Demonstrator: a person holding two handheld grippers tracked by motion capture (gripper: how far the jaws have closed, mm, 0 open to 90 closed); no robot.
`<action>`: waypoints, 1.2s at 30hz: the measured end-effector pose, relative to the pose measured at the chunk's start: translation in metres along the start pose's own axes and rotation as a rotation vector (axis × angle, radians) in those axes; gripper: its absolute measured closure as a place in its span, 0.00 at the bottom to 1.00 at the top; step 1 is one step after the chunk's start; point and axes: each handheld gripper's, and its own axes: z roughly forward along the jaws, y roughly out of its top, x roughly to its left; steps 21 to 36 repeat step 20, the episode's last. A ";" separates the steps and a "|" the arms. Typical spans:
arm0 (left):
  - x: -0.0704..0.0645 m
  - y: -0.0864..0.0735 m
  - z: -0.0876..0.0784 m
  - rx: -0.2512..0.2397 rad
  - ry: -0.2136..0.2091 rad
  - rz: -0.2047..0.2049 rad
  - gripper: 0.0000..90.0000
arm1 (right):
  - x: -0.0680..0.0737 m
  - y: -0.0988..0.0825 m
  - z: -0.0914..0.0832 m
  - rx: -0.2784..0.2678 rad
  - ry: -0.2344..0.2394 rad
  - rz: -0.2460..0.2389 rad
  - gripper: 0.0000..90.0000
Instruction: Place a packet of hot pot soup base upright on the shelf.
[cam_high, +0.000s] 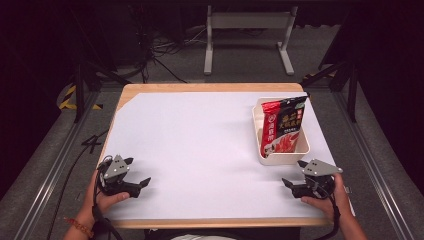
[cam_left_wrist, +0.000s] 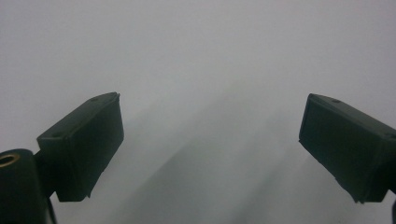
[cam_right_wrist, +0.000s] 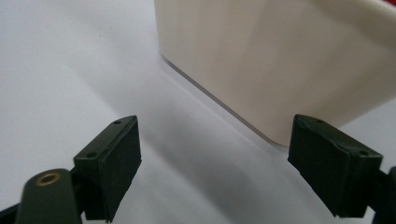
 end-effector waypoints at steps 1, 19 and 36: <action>0.000 0.000 0.000 -0.002 0.002 0.000 0.08 | 0.000 0.000 0.000 0.001 0.000 -0.001 0.18; -0.001 0.007 0.007 -0.002 -0.011 0.016 0.08 | 0.001 -0.006 -0.006 0.009 -0.007 0.002 0.18; -0.001 0.008 0.008 -0.002 -0.006 0.016 0.08 | 0.001 -0.006 -0.006 0.007 -0.008 0.005 0.18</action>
